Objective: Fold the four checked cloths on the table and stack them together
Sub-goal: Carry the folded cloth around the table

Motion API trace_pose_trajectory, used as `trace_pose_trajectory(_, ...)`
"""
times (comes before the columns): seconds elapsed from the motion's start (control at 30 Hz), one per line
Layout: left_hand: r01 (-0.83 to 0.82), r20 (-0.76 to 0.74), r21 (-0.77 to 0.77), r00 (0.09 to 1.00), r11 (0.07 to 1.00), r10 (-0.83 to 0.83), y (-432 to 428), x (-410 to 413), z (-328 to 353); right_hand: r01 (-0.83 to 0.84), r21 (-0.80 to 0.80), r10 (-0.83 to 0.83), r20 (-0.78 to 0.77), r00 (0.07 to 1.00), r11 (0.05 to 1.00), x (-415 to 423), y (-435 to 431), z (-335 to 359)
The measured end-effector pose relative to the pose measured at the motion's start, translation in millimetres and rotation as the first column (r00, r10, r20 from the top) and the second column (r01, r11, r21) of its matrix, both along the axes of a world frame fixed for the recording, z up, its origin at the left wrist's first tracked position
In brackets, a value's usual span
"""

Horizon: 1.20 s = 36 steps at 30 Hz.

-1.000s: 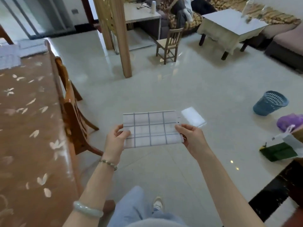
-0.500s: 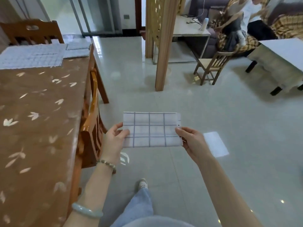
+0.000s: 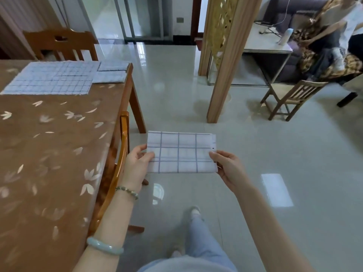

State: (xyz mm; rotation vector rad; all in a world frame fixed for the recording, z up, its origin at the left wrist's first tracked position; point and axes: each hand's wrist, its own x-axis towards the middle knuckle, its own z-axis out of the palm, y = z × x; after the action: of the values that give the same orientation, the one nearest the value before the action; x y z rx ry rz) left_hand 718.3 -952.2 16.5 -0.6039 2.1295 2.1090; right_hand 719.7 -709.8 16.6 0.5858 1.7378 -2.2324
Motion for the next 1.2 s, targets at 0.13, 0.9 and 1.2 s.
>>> trace_pose_trajectory(0.13,-0.072,0.009,0.005,0.997,0.997,0.072,2,-63,-6,-0.059,0.024,0.058,0.023,0.998,0.998,-78,0,-11)
trace_pose_trajectory(0.9,-0.553,-0.005,-0.022,0.833,0.833,0.553,-50,-382,-7,-0.495,0.046,0.495,0.017,0.869,0.867,-503,-85,-11)
trace_pose_trajectory(1.2,-0.659,0.077,0.093,0.752,0.747,0.654,-141,-485,-31,-0.618,0.096,0.62,0.008,0.785,0.78,-639,-191,-25)
